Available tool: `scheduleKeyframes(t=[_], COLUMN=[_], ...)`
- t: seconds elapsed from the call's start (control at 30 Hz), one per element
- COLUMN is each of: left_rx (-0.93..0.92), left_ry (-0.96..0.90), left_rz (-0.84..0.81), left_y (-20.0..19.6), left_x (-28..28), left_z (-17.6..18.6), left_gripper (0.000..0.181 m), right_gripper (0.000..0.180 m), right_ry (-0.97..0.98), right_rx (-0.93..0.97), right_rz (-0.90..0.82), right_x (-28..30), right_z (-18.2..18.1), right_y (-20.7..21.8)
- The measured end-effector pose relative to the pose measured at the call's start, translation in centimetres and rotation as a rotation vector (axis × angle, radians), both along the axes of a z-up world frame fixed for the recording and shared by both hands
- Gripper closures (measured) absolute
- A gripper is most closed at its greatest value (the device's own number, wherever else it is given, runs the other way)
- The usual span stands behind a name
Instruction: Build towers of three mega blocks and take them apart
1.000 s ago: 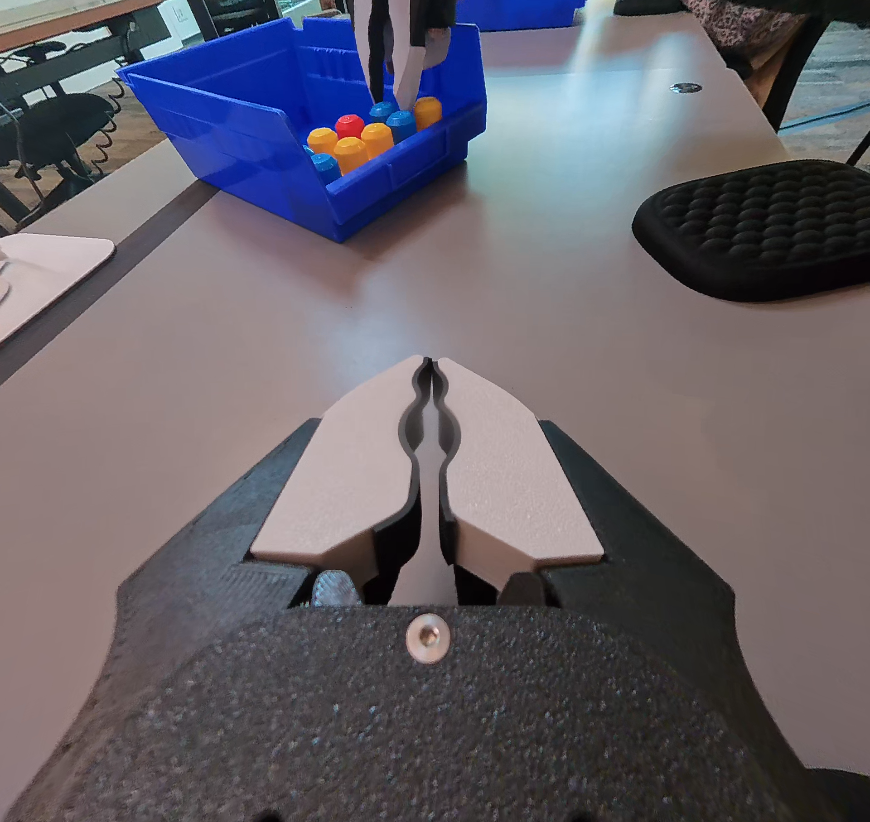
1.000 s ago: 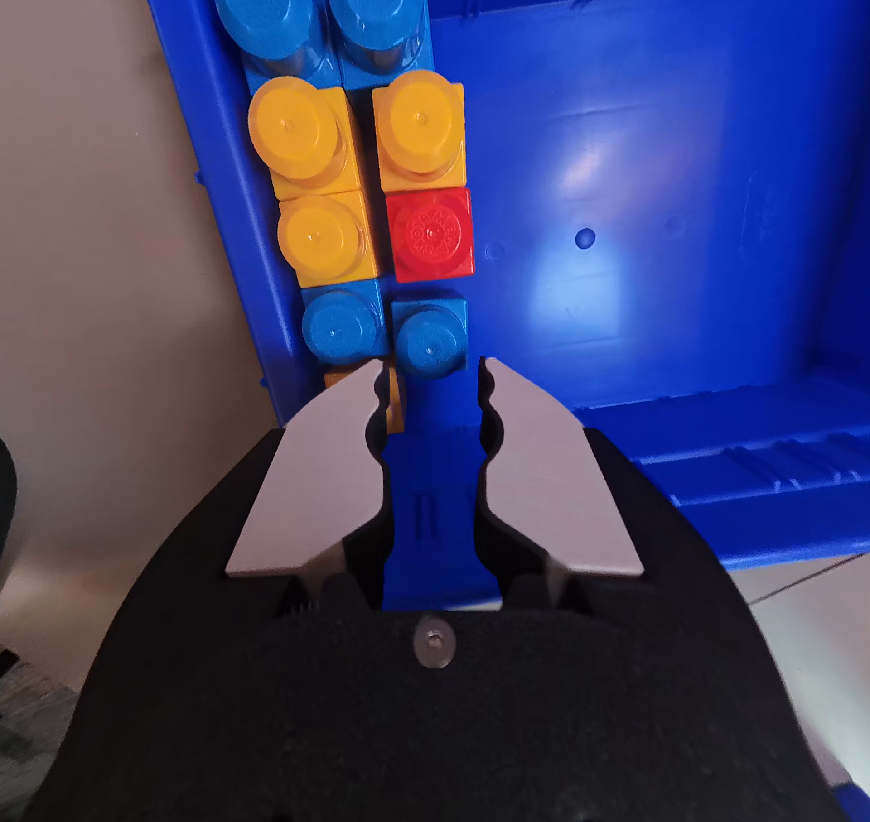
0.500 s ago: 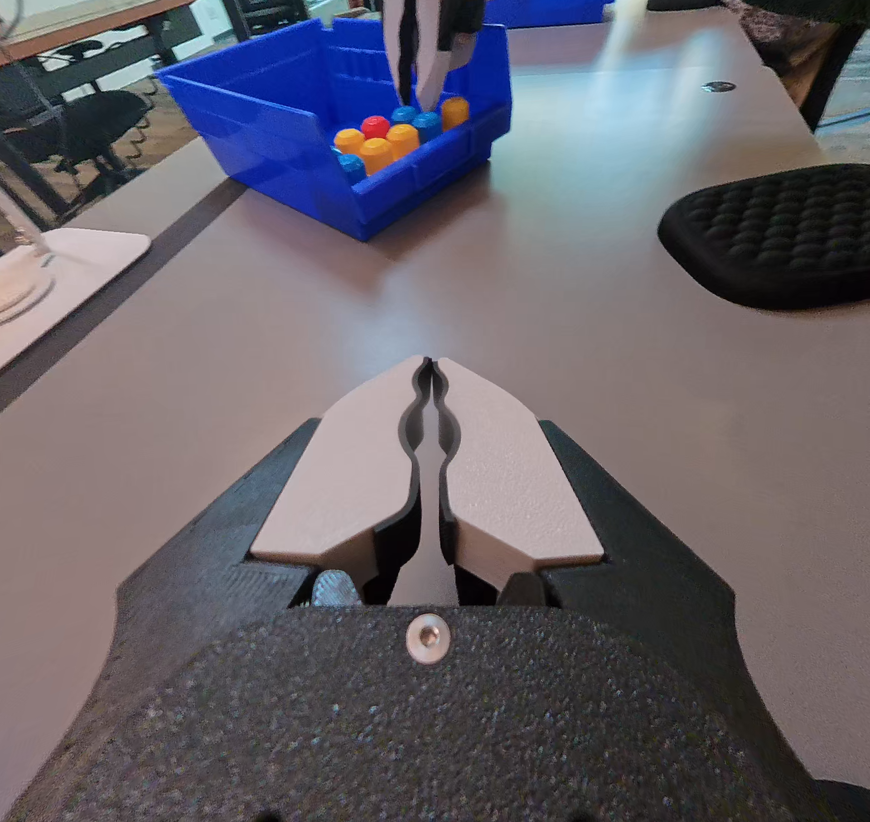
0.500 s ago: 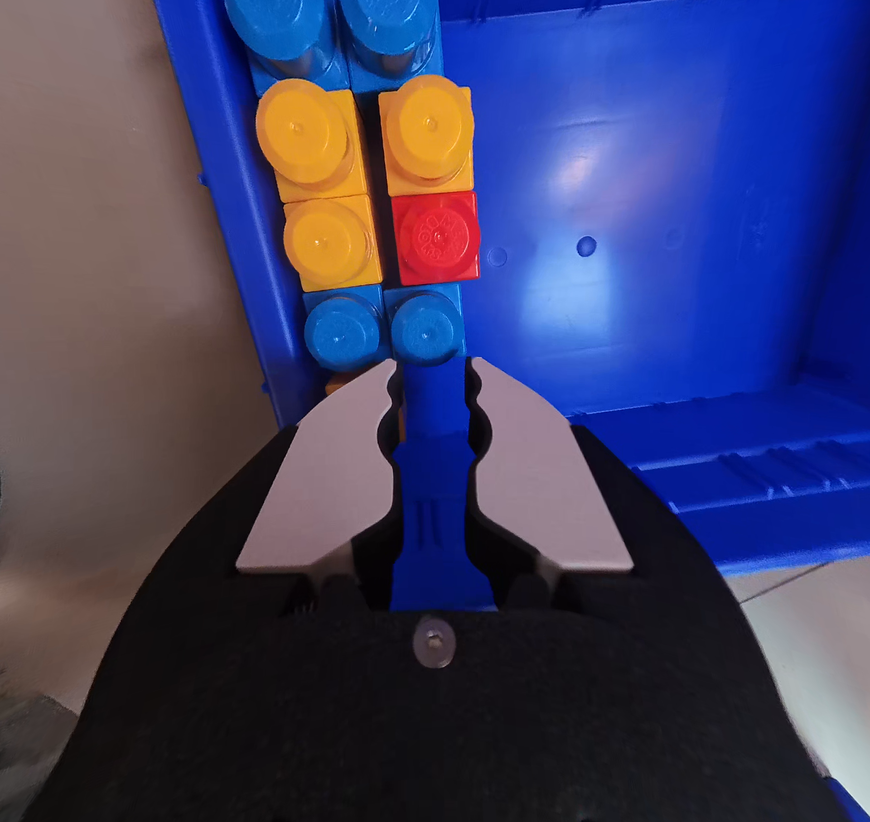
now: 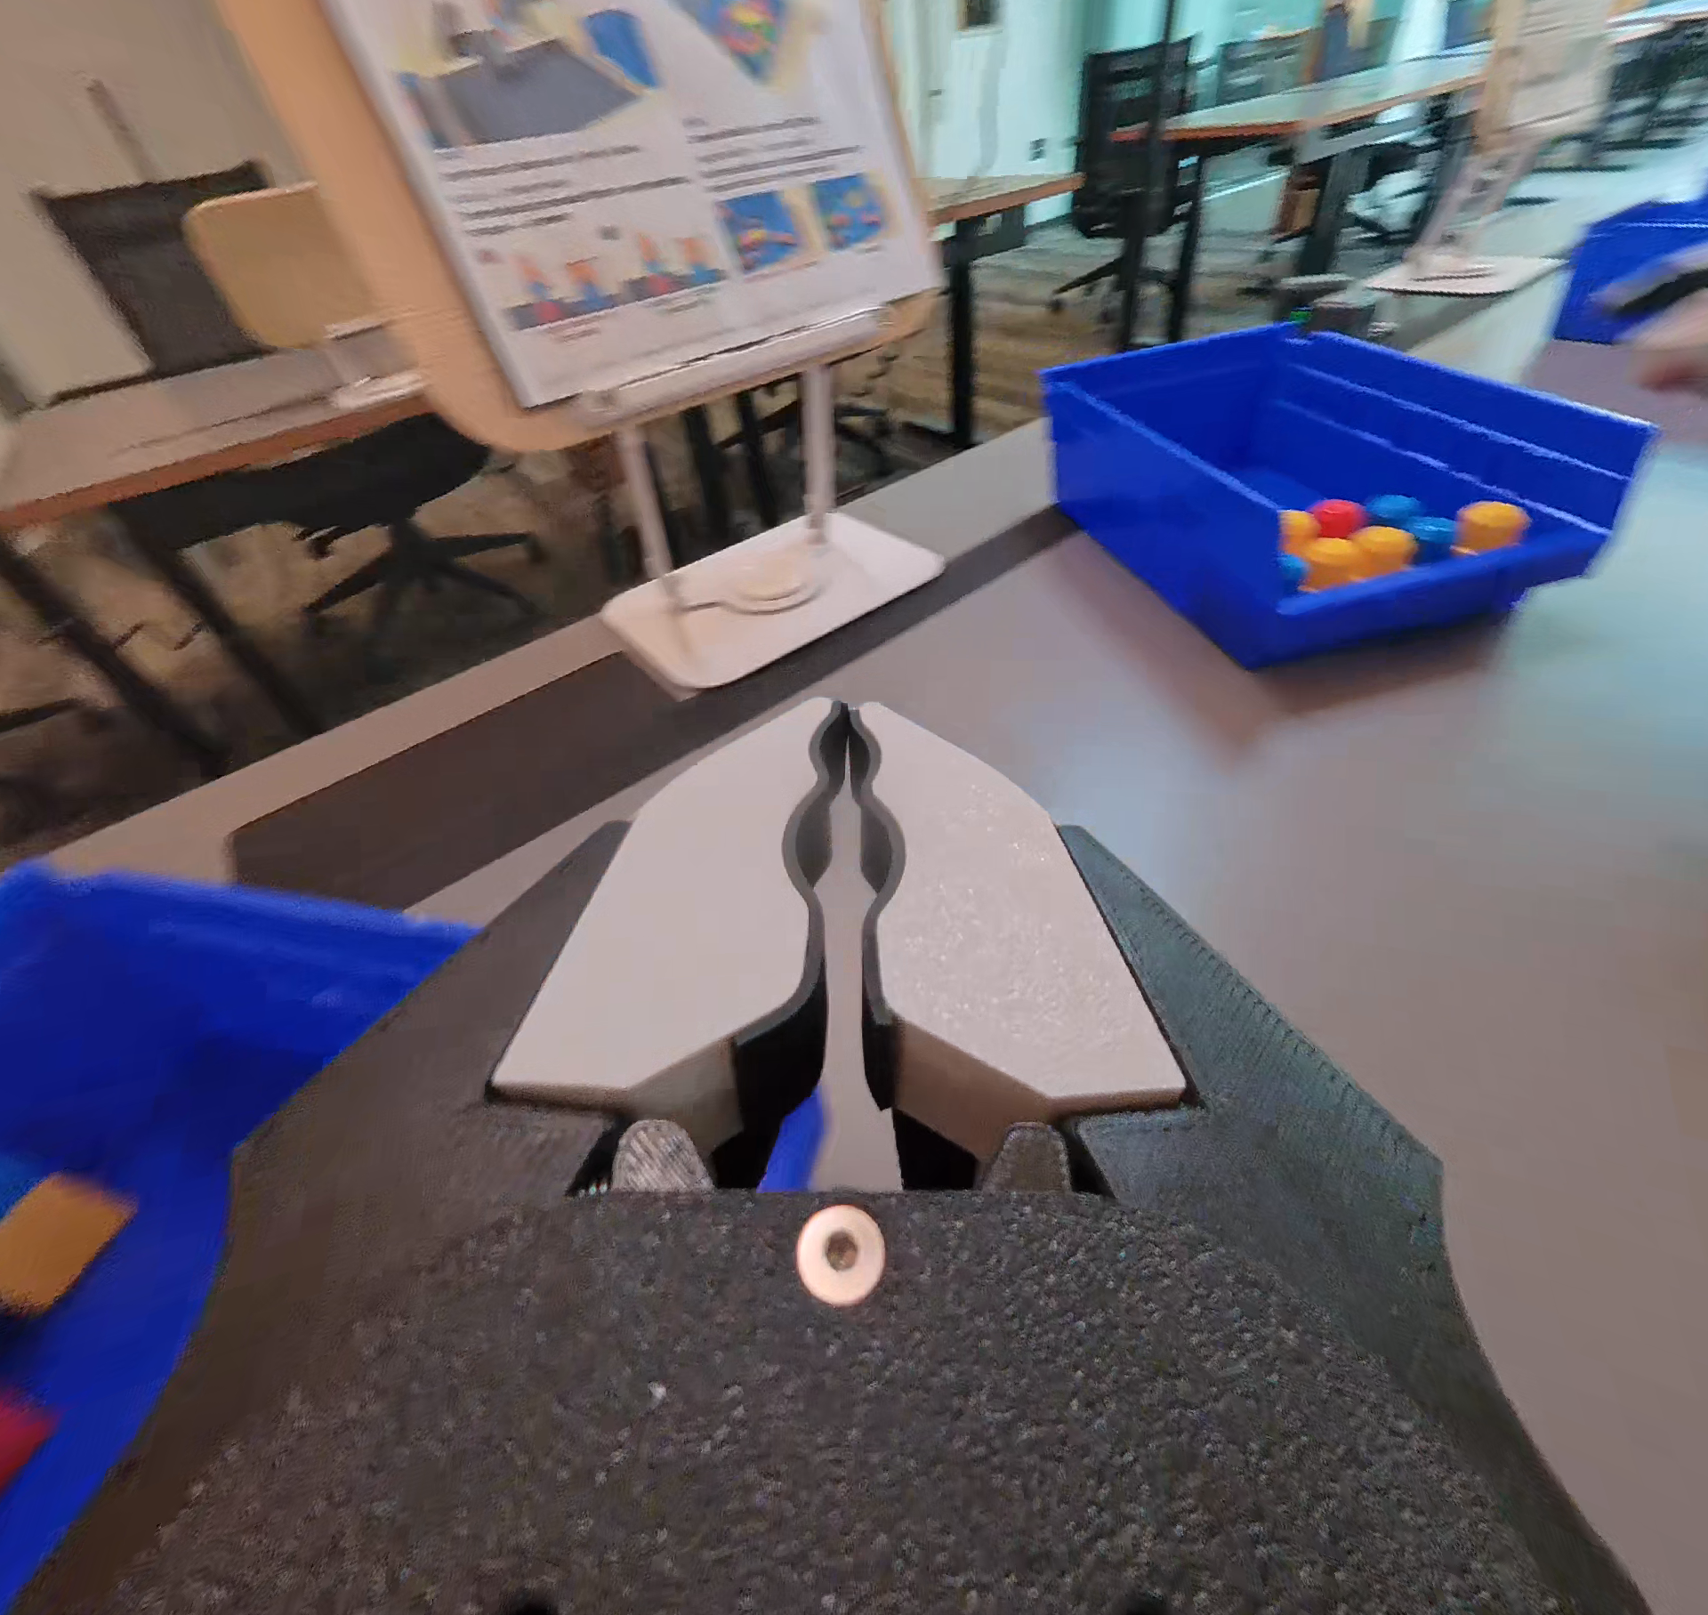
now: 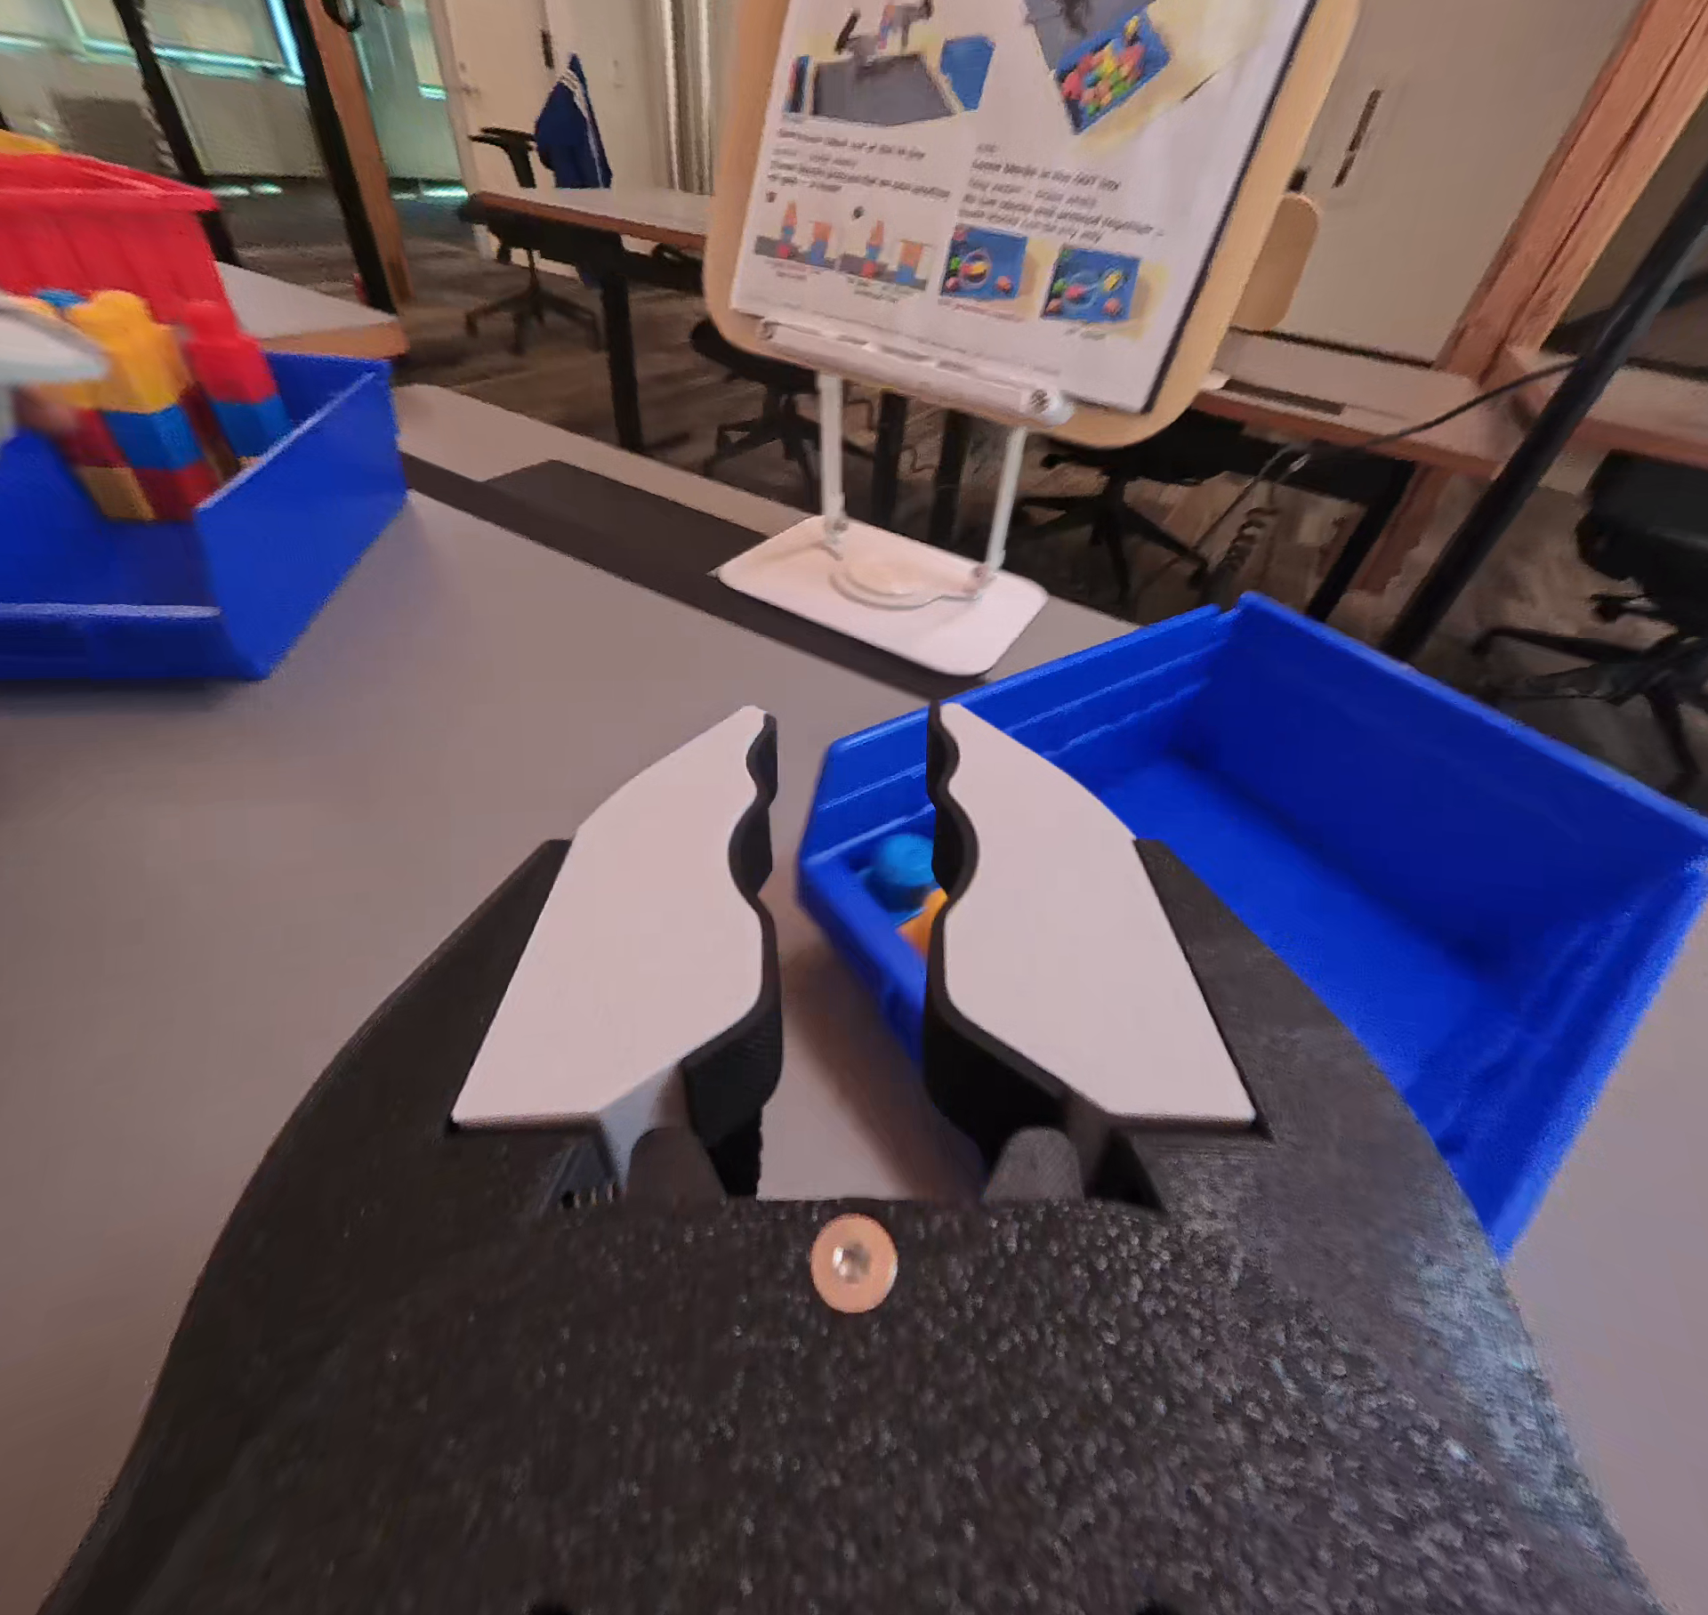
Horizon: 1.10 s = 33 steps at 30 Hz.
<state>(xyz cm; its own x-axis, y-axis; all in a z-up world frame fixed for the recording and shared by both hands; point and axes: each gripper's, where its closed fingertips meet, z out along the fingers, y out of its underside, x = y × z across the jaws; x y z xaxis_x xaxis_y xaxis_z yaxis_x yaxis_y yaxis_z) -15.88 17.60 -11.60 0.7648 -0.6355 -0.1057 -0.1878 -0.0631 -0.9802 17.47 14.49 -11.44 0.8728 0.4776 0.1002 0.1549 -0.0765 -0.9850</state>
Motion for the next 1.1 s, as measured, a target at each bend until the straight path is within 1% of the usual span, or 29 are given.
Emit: scheduleKeyframes(t=[0.1, 0.2, 0.3, 0.4, 0.6, 0.63, 0.67, 0.7, 0.73, 0.8, 0.9, 0.93, 0.97, 1.03, 1.1], left_rx=[-0.032, -0.112, -0.243, -0.399, -0.610, -0.629, -0.649, -0.640, -0.594, -0.532, -0.374, -0.313, -0.243, -0.153, -0.055], left_ry=[0.020, 0.149, 0.316, 0.499, 0.839, 0.879, 0.921, 0.993, 1.073, 1.115, 1.143, 1.138, 1.137, 1.122, 1.135], left_rz=[0.156, 0.329, 0.447, 0.476, 0.454, 0.444, 0.427, 0.421, 0.412, 0.360, 0.326, 0.317, 0.309, 0.249, 0.222], left_y=[3.0, 7.0, 11.0, 13.5, 15.6, 15.7, 15.7, 15.8, 16.0, 16.0, 15.4, 14.9, 14.3, 12.0, 9.9], left_x=[-6.0, -12.5, -18.1, -21.9, -26.4, -26.7, -26.8, -27.0, -26.9, -25.1, -21.8, -20.5, -19.1, -15.7, -12.7], left_z=[1.8, 1.8, 0.4, -1.8, -6.6, -7.5, -8.3, -8.8, -8.7, -8.0, -4.7, -3.1, -1.4, 1.4, 4.1], left_gripper=[0.175, 0.154, 0.137, 0.122, 0.109, 0.110, 0.114, 0.125, 0.128, 0.134, 0.141, 0.145, 0.145, 0.145, 0.145], right_gripper=[0.147, 0.147, 0.147, 0.147, 0.149, 0.149, 0.149, 0.149, 0.150, 0.150, 0.150, 0.150, 0.150, 0.150, 0.150], right_ry=[0.048, 0.050, -0.004, -0.040, -0.081, -0.086, -0.095, -0.105, -0.115, -0.129, -0.125, -0.119, -0.111, -0.107, -0.120], right_rx=[-0.074, -0.134, -0.104, -0.110, -0.121, -0.126, -0.129, -0.131, -0.133, -0.133, -0.134, -0.131, -0.126, -0.111, -0.088], right_rz=[0.050, 0.119, 0.152, 0.203, 0.272, 0.281, 0.285, 0.288, 0.291, 0.291, 0.299, 0.304, 0.311, 0.327, 0.352], right_x=[-2.1, -4.5, -6.0, -7.2, -8.4, -8.5, -8.6, -8.6, -8.6, -8.6, -8.7, -8.8, -9.0, -9.5, -10.4], right_z=[-2.3, -4.2, -5.4, -6.5, -8.2, -8.5, -8.8, -9.0, -9.2, -9.5, -9.5, -9.3, -9.0, -8.2, -7.1], right_y=[-2.5, -4.6, -5.3, -5.6, -6.2, -6.3, -6.4, -6.4, -6.4, -6.4, -6.4, -6.4, -6.4, -6.4, -6.4])
